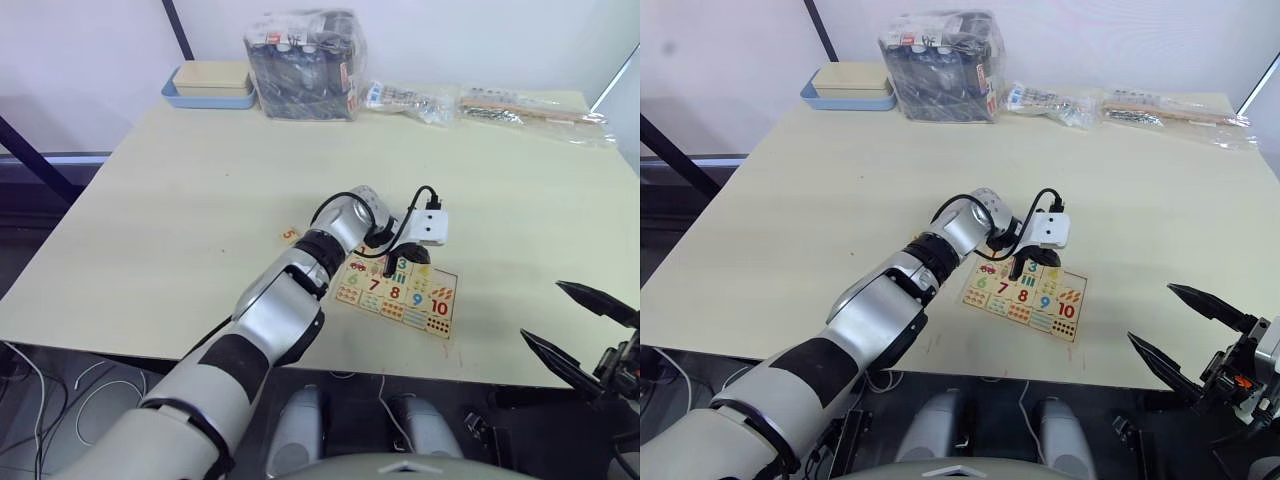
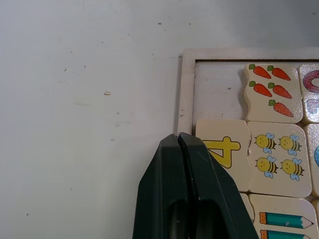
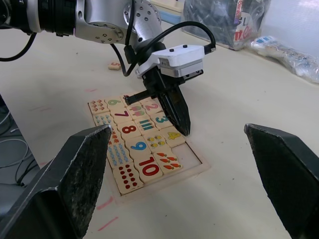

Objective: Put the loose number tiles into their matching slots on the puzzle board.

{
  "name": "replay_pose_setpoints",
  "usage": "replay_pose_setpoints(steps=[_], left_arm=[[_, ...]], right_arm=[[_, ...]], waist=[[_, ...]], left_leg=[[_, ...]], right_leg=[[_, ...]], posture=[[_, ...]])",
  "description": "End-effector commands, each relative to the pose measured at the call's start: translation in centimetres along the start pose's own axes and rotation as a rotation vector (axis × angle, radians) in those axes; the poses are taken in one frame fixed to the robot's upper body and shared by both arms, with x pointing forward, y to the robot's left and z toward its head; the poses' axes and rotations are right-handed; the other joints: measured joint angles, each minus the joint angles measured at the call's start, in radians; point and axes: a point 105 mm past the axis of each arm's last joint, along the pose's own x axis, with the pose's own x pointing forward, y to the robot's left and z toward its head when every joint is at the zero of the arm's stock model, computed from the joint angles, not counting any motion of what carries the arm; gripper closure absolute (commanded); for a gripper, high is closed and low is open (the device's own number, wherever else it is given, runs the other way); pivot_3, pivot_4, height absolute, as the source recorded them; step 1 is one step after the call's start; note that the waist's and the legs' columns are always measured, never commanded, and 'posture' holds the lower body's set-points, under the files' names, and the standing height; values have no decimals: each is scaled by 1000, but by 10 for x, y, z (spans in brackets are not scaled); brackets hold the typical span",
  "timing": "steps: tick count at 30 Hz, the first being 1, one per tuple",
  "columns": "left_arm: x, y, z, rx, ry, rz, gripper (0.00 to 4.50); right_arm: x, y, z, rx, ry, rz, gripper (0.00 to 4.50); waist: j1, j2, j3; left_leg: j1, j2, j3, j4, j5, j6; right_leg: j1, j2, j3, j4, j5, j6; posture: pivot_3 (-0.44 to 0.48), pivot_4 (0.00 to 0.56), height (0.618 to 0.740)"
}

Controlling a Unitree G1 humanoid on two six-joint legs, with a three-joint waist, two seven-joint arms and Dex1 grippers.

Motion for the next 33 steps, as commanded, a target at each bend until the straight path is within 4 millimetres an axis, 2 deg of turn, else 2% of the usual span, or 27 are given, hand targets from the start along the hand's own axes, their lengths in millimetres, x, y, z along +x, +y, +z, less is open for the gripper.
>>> replay_pose_setpoints(steps=[1,5,10,14,18,21,24,27,29,33], left_arm=[[-7,9,12,28,-30,34,4448],[-25,22,21,-39,-139,96,4448],[-76,34,8,-199,-294,209,4448],[-109,35,1,-299,-381,324,4448],[-142,31,-15,-437,-431,489,4448],[-171,21,-37,-505,-472,683,4448],[-199,0,-57,-574,-530,870,4448],[-209,-17,-72,-640,-534,984,4448],[-217,-36,-86,-674,-506,1054,4448],[-223,-71,-101,-715,-467,1106,4448]], right_arm=[[2,3,8,-34,-26,9,0],[5,3,8,-35,-31,13,0],[15,2,6,-23,-48,35,0],[22,-3,6,-15,-63,56,0],[29,-7,3,-10,-64,99,0],[32,-16,3,-9,-80,89,0],[33,-23,-4,7,-76,71,0],[30,-27,-9,20,-68,66,0],[28,-32,-11,28,-63,51,0],[23,-35,-18,56,-39,44,0]], waist=[[0,0,0],[-1,0,0],[-24,0,0],[-23,1,0],[-23,1,0],[-21,1,-1],[-30,2,-1],[-20,1,-1],[-20,1,-1],[-24,1,-1]], left_leg=[[0,0,0,0,0,0],[0,0,0,0,0,0],[0,0,0,0,0,0],[2,1,-1,0,0,0],[2,1,-1,0,0,0],[2,1,-2,0,0,0],[6,2,1,0,0,0],[9,2,1,-2,0,0],[11,2,1,-2,0,-1],[18,4,4,-2,0,-1]], right_leg=[[0,0,0,0,0,0],[0,0,0,0,0,0],[0,0,0,1,0,0],[1,0,-1,1,0,0],[2,0,-1,2,0,0],[2,0,-2,2,0,1],[3,-1,2,2,2,4],[5,0,1,3,2,4],[7,-1,1,2,0,0],[12,-3,3,2,0,0]], posture=[[0,150,740],[0,150,740],[0,150,740],[0,150,740],[0,150,740],[0,150,740],[0,150,740],[0,150,740],[0,150,740],[0,150,740]])
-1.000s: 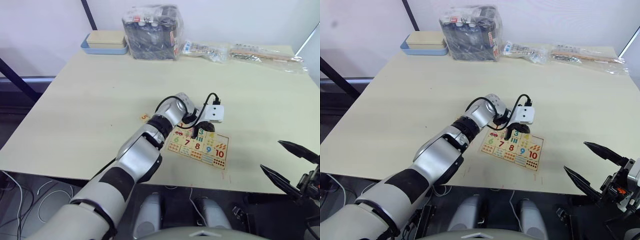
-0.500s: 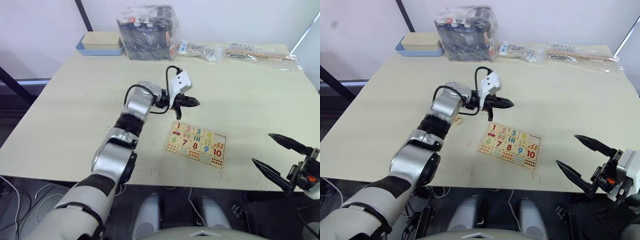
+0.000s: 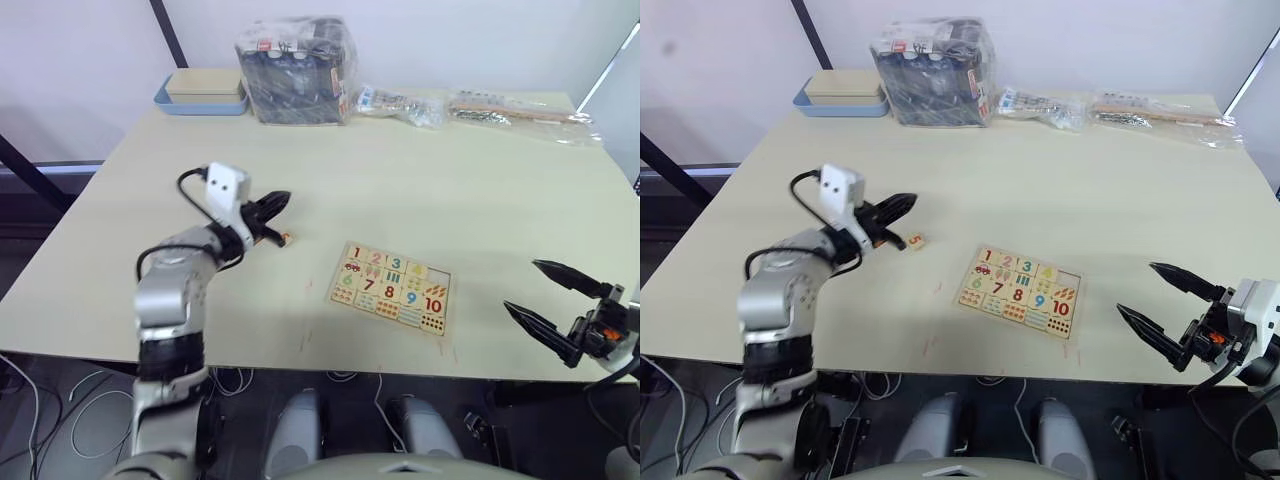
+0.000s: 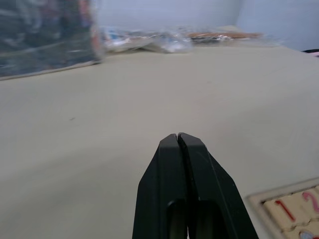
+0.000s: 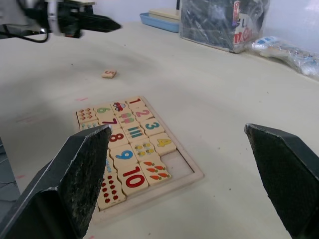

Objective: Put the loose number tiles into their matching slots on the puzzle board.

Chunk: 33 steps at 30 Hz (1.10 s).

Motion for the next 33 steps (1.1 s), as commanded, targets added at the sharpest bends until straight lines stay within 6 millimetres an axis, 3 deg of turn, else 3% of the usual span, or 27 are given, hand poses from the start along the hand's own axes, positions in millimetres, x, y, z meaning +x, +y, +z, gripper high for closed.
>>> replay_pose_setpoints(steps=[1,9,15,19,22,26,33], left_arm=[[-29,2,7,27,-43,46,4448],[-88,10,-29,-27,37,111,4448],[-106,11,-44,-46,108,108,4448],[-117,10,-58,-51,161,74,2865],[-120,11,-60,-54,171,59,1314],[-120,12,-64,-59,181,45,50],[-107,9,-55,-43,173,-21,13]], right_arm=[[-6,-5,3,-24,14,-5,0],[-18,-16,0,-5,37,-55,0],[-36,-7,-8,21,113,-70,0],[-46,0,-14,44,137,-98,0],[-51,4,-17,55,145,-115,0],[-53,6,-17,54,143,-129,0],[-51,7,-13,38,122,-106,0]], waist=[[-3,0,0],[-2,0,-1],[3,-1,-1],[-3,-2,-3],[-4,-2,-3],[-3,-2,-3],[1,-3,-3]], left_leg=[[1,1,1,0,0,0],[2,3,6,-3,0,0],[1,4,6,-7,0,0],[1,4,7,-11,-1,-1],[1,5,9,-13,-1,-1],[1,5,9,-13,-3,-5],[1,6,13,-13,-3,-5]], right_leg=[[0,-1,1,0,0,0],[-3,-5,0,0,0,-1],[-6,-6,-2,-1,-2,-3],[-7,-12,-3,-2,-3,-5],[-10,-14,-7,-2,-3,-5],[-10,-16,-9,-2,-3,-6],[-11,-28,-31,-1,-3,-6]], posture=[[0,150,740],[0,150,740],[0,150,740],[0,150,740],[0,150,740],[0,150,740],[0,150,740]])
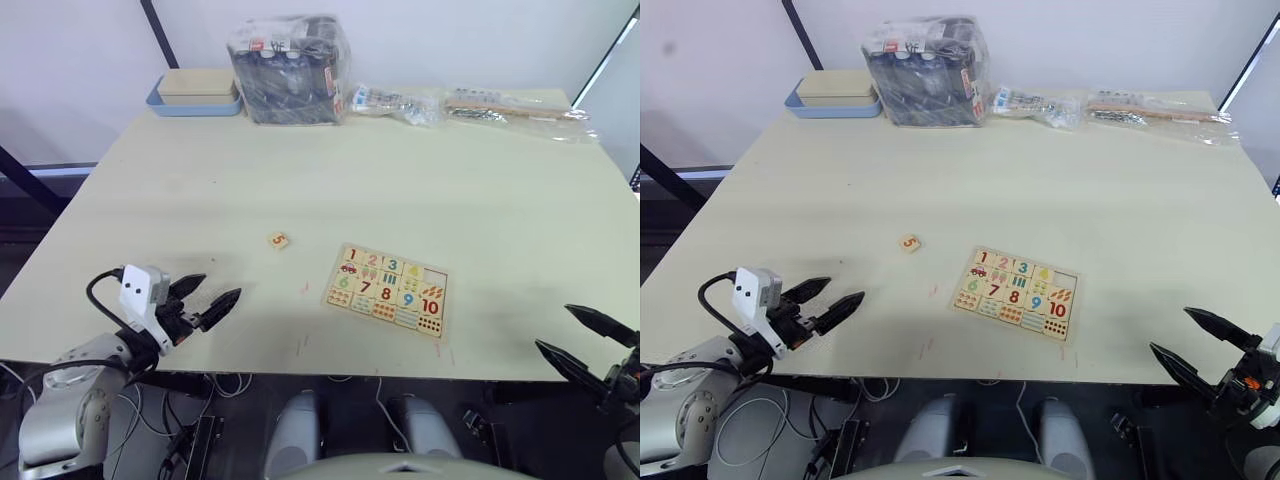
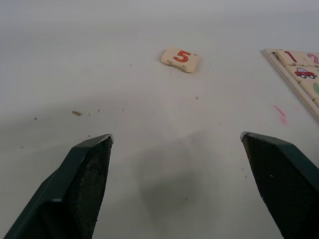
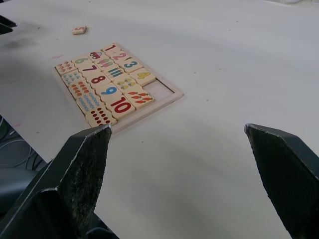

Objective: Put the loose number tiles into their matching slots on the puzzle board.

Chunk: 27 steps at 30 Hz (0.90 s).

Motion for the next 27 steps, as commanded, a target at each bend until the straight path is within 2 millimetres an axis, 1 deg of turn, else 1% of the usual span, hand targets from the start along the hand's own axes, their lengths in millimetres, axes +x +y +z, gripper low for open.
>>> replay_pose_setpoints(steps=[1,5,7,9,13,18,20,24,27], left_arm=[[9,-6,21,53,-39,-75,13],[20,-3,30,79,-37,-120,13],[25,-4,34,92,-36,-142,13],[32,-3,39,105,-35,-168,13],[46,3,49,133,-28,-189,13],[63,6,56,169,-8,-243,13],[69,9,56,187,16,-267,13],[94,13,60,232,61,-280,13],[103,13,54,267,108,-295,13]], right_arm=[[0,1,16,-67,-43,17,0],[7,5,24,-83,-66,50,0],[11,7,27,-81,-76,66,0],[15,15,29,-77,-83,99,0],[24,24,36,-87,-104,138,0],[30,32,47,-110,-129,163,0],[33,35,51,-124,-134,179,0],[36,42,55,-138,-142,198,0],[35,47,58,-143,-144,204,0]], waist=[[2,-1,0],[1,-1,-1],[-1,-1,-1],[0,-1,-1],[1,-1,-1],[1,-2,-1],[0,-3,0],[5,-4,0],[4,-5,0]], left_leg=[[0,0,0,0,0,0],[1,7,6,0,1,1],[1,8,7,0,0,1],[2,8,8,0,-1,-1],[2,9,7,0,-1,-1],[2,8,10,0,-1,-2],[2,8,11,0,-1,-2],[3,9,10,0,-1,-2],[2,9,11,0,-1,-2]], right_leg=[[0,-3,-5,0,0,0],[-2,-12,-24,0,2,-2],[-2,-12,-27,0,2,-3],[-2,-11,-30,0,2,-3],[-2,-10,-32,0,2,-4],[-2,-12,-31,-1,3,-3],[-2,-13,-31,-1,3,-3],[-2,-12,-33,-1,3,-3],[-2,-12,-33,-1,3,-3]], posture=[[0,150,740],[0,150,740],[0,150,740],[0,150,740],[0,150,740],[0,150,740],[0,150,740],[0,150,740],[0,150,740]])
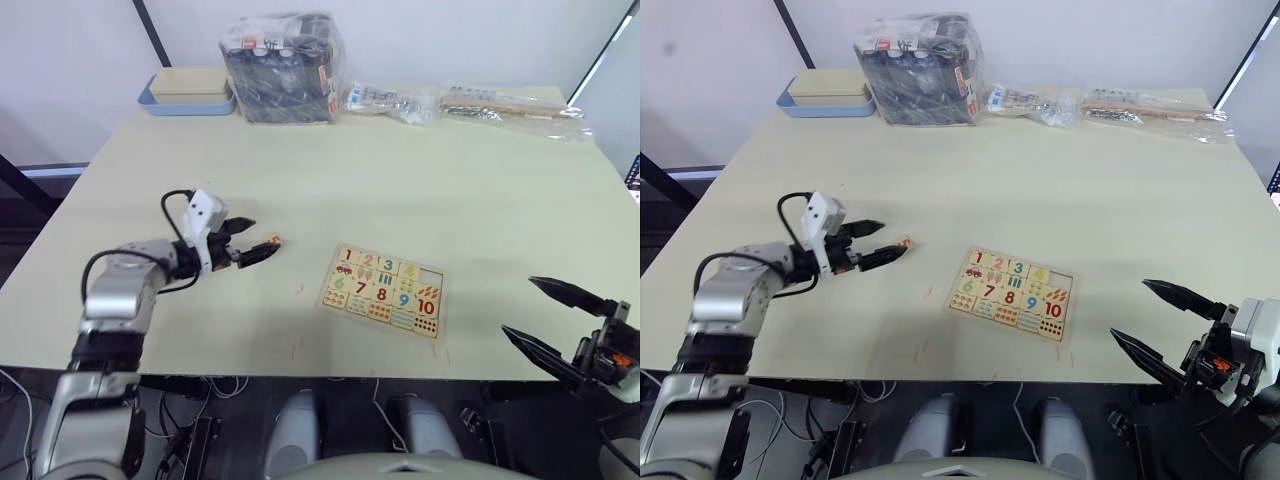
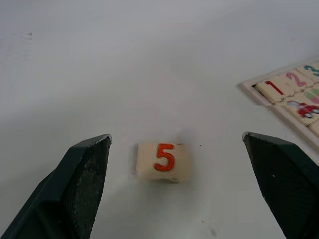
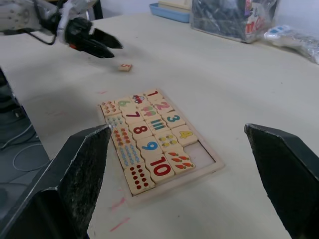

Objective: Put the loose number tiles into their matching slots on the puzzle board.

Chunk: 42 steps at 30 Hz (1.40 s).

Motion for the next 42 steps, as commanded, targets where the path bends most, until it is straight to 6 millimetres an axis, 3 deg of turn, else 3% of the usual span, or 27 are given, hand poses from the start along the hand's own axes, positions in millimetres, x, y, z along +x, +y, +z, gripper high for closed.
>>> replay_pose_setpoints(steps=[1,8,33,36,38,42], left_arm=[[9,2,-3,56,49,-19,13],[18,6,-13,98,143,-40,13],[1,19,-21,60,226,18,13],[1,18,-22,62,229,11,792],[2,16,-23,61,227,2,1675],[3,13,-22,56,211,2,2858]], right_arm=[[2,8,11,-25,-25,22,0],[2,14,16,-28,-30,18,0],[-3,15,15,-34,-18,26,0],[-3,14,16,-38,-17,28,0],[-2,13,16,-41,-17,29,0],[-1,12,16,-44,-18,34,0]], waist=[[-2,0,0],[-4,-1,0],[-5,-2,0],[-5,-2,0],[-5,-2,0],[-4,-2,0]], left_leg=[[0,0,1,0,0,0],[0,1,1,0,0,0],[3,2,-1,0,0,0],[3,1,-1,0,0,0],[3,1,-1,0,0,0],[2,1,-1,0,0,0]], right_leg=[[0,0,0,0,0,0],[-1,0,0,0,0,0],[-1,1,0,1,0,0],[-1,1,0,1,0,0],[-1,1,0,1,1,-2],[-1,1,0,1,2,-3]], posture=[[0,150,740],[0,150,740],[0,150,740],[0,150,740],[0,150,740],[0,150,740]])
